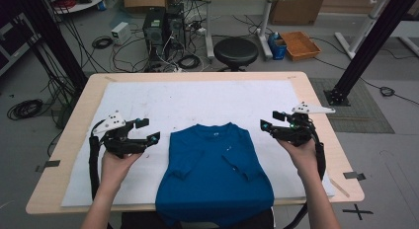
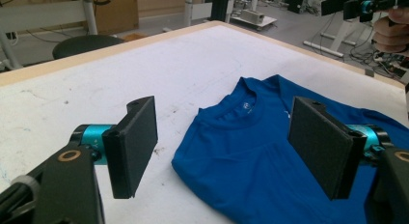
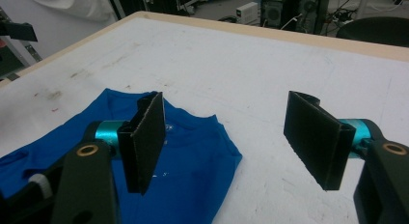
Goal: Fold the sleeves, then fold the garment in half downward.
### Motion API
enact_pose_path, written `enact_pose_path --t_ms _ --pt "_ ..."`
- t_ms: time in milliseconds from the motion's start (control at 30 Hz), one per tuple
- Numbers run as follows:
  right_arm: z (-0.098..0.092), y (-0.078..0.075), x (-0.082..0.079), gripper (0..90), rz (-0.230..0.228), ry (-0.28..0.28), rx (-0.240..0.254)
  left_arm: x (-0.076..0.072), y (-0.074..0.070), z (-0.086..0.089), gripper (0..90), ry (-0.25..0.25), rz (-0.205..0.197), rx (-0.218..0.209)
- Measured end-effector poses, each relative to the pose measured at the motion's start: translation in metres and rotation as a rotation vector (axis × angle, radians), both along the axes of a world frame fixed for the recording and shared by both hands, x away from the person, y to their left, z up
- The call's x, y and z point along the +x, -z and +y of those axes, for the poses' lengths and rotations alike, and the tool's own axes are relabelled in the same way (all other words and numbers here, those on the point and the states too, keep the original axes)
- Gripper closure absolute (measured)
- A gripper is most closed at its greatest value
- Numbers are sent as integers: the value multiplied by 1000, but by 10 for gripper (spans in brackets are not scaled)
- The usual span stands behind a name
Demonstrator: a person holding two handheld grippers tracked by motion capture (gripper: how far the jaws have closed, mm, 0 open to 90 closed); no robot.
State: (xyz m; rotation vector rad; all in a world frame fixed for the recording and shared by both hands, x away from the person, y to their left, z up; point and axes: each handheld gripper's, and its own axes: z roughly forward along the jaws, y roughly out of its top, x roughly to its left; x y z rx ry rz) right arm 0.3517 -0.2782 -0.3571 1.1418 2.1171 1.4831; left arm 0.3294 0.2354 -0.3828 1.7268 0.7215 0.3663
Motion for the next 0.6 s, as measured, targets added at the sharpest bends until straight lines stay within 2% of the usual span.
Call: enact_pose_path --t_ms 100,300,467,533,600 --pt "-1 -1 0 311 0 2 2 -2 0 0 262 2 -2 -8" --pt "-3 -4 -1 317 -11 6 8 -2 -1 -6 261 -10 0 10" --pt "-2 1 3 403 -9 4 -26 3 2 -12 263 -55 -33 69" --pt "-3 4 6 443 -6 14 -36 10 4 -15 266 -59 -16 74" --pt "-3 8 10 491 -2 33 -42 19 7 -18 283 -57 23 59"
